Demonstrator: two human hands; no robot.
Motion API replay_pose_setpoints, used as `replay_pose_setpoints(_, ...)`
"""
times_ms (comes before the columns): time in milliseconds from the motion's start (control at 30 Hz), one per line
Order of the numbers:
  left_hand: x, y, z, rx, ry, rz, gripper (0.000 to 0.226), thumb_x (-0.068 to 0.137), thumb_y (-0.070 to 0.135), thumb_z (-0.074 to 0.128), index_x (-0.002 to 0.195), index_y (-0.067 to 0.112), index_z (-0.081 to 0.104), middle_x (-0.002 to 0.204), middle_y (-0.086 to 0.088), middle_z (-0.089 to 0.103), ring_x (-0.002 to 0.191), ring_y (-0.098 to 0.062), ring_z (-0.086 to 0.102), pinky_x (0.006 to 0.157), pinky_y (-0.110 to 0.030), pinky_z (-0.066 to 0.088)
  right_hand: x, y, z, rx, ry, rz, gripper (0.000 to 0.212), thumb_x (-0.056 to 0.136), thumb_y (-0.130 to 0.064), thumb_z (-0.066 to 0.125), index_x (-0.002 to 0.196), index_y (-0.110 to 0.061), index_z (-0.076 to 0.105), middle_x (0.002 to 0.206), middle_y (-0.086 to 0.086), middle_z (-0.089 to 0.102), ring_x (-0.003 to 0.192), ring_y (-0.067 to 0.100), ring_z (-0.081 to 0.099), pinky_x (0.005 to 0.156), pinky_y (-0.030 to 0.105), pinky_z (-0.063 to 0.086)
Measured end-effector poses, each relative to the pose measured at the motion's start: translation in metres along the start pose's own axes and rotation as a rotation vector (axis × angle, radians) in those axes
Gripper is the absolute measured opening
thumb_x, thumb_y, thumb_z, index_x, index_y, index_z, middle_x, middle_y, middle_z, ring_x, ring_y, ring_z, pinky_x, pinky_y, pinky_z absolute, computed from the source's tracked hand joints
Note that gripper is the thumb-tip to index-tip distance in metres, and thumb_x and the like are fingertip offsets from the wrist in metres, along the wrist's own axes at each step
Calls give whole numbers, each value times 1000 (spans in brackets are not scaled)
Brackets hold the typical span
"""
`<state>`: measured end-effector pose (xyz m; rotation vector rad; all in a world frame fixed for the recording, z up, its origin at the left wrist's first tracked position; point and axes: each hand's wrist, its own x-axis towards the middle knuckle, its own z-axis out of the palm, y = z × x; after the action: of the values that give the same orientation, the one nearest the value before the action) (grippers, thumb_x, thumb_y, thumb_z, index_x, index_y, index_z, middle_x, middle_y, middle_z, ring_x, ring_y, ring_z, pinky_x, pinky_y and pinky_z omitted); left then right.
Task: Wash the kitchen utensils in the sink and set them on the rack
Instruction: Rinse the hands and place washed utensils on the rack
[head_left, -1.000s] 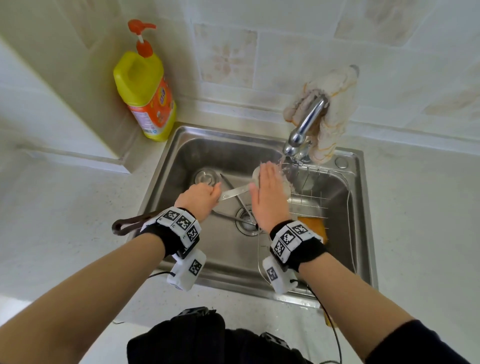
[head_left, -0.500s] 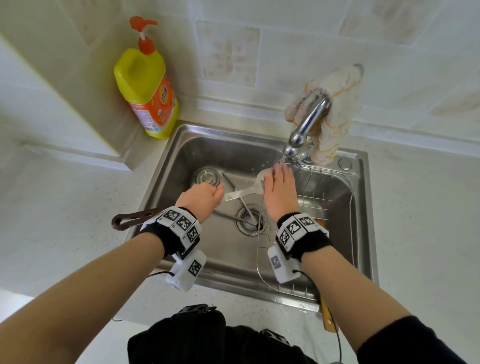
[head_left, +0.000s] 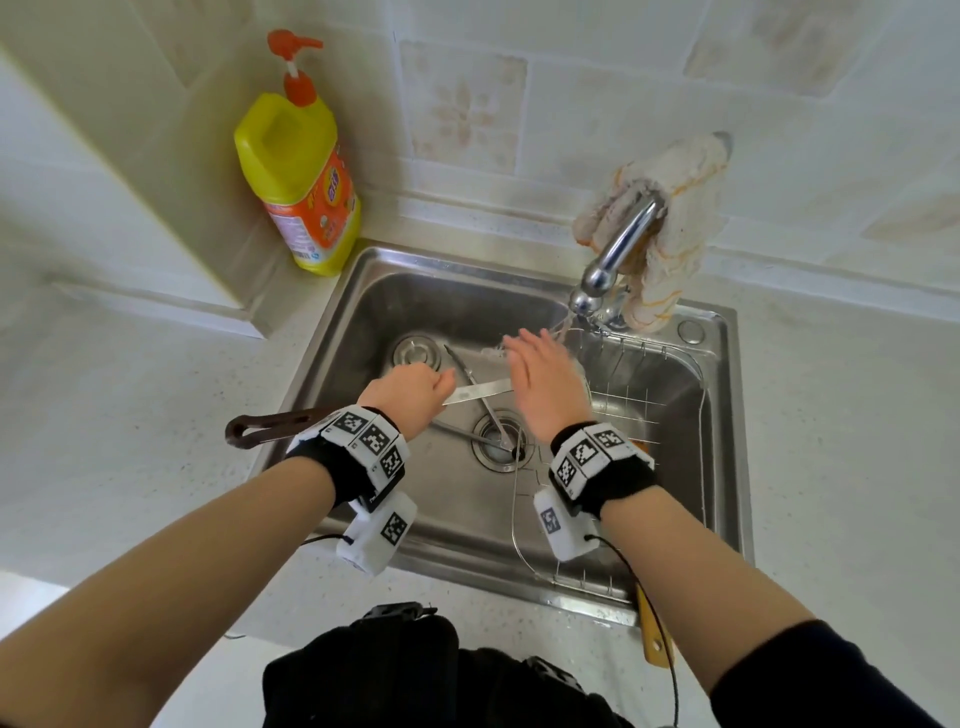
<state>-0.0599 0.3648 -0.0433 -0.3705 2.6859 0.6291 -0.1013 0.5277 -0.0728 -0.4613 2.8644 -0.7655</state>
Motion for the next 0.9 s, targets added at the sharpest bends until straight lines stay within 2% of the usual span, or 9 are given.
replay_pose_setpoints(100, 2, 6, -7, -8, -5, 8, 43, 98, 30, 31, 63, 11, 48, 76, -10, 55, 74, -28, 52, 77, -38, 44, 14, 17, -13, 18, -33, 197, 43, 101, -19, 30, 140, -2, 33, 150, 17, 30, 140, 28, 23, 118, 36, 15)
replay_pose_setpoints(200, 0, 4, -2, 17, -21, -11, 38, 97, 27, 33, 66, 11, 49, 74, -8, 52, 75, -29, 51, 74, -37, 42, -10, 0, 7, -67, 12, 74, 49, 101, -28, 27, 145, -6, 25, 155, 11, 18, 144, 26, 10, 120, 39, 7)
replay_pose_setpoints(300, 3, 3, -7, -11, -21, -47, 42, 96, 34, 32, 72, 8, 55, 78, -8, 54, 74, -28, 51, 73, -33, 39, -7, -6, 5, -36, -37, -118, 46, 102, -32, 21, 145, -17, 32, 155, 1, 22, 145, 18, 9, 116, 31, 0)
replay_pose_setpoints(433, 3, 7, -14, -30, -42, -47, 41, 97, 34, 33, 63, 15, 47, 81, -9, 55, 76, -28, 52, 79, -37, 43, 16, 17, -15, 188, -53, 96, 43, 103, -23, 25, 141, -8, 36, 150, 9, 32, 141, 21, 24, 117, 32, 15)
replay_pose_setpoints(533, -2, 0, -7, -25, -49, -74, 42, 97, 36, 32, 76, 7, 54, 86, -10, 56, 77, -27, 51, 81, -37, 42, -7, 17, -7, 210, -48, 159, 42, 101, -17, 28, 139, 0, 36, 147, 14, 34, 140, 25, 26, 118, 34, 17)
replay_pose_setpoints(633, 0, 2, -12, -42, -39, -73, 38, 97, 32, 32, 78, 7, 53, 87, -11, 55, 78, -28, 51, 81, -38, 42, -18, -1, 3, 111, 52, -54, 45, 102, -25, 28, 144, -11, 30, 152, 2, 27, 143, 13, 15, 116, 23, 4)
replay_pose_setpoints(700, 0, 7, -19, -20, -42, -47, 35, 98, 29, 32, 82, 7, 53, 89, -13, 56, 80, -29, 52, 81, -40, 44, -7, -4, 0, 50, 34, -132, 45, 103, -28, 25, 146, -14, 28, 153, -1, 23, 144, 12, 10, 115, 23, 0)
replay_pose_setpoints(833, -7, 5, -16, -36, -39, -79, 23, 99, 21, 33, 108, 7, 50, 98, -15, 53, 90, -30, 53, 83, -43, 46, -2, 9, -4, 68, 18, 166, 44, 101, -25, 26, 139, -4, 36, 149, 15, 31, 140, 26, 25, 117, 32, 15)
replay_pose_setpoints(900, -6, 0, -15, -45, -17, -96, 28, 99, 19, 33, 123, 11, 46, 106, -15, 54, 95, -30, 54, 83, -42, 46, -12, -3, 7, 4, 55, 80, 45, 99, -30, 23, 133, -5, 38, 142, 14, 37, 135, 27, 32, 115, 41, 24)
